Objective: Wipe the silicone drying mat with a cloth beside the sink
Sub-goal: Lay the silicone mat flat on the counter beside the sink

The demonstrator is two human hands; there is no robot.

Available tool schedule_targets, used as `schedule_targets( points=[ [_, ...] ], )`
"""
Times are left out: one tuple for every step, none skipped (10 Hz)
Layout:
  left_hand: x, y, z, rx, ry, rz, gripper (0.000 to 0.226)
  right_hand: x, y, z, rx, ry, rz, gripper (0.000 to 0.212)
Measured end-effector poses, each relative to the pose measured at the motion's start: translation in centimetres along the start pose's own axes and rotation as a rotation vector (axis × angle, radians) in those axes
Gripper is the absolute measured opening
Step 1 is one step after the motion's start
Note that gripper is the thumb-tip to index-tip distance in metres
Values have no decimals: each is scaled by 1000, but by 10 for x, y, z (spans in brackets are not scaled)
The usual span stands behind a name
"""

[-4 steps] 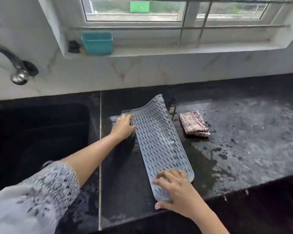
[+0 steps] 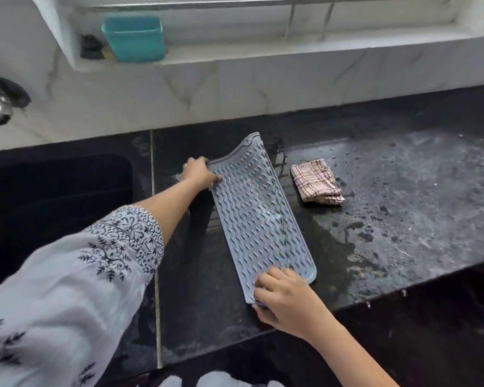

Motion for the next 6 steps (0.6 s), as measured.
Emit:
schedule_targets(
  points=[
    [1, -4, 6, 76, 1, -164, 63, -250, -192, -75, -2, -1, -120, 13],
    [-1, -3, 8, 95, 33, -238, 50, -368, -260, -129, -165, -81, 144, 12],
    [3, -4, 9, 93, 111, -371, 33, -363, -265, -117, -213, 29, 163, 9],
    [13, -18, 13, 108, 178, -567, 29, -359, -278, -108, -199, 65, 254, 7],
    [26, -37, 19, 126, 182, -705, 27, -349, -284, -88, -160, 126, 311, 6],
    [43, -63, 27, 175, 228, -761, 24, -353, -303, -66, -98, 143, 345, 5]
  ],
)
Point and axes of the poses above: each hand's wrist, its own z-axis towards the middle knuckle, its own x-axis out of the back of the hand, y = z × x, the point moved 3 cm from there along z, towards the middle knuckle, and after that the axes turned 9 degrees about z, right-handed, at the moved point
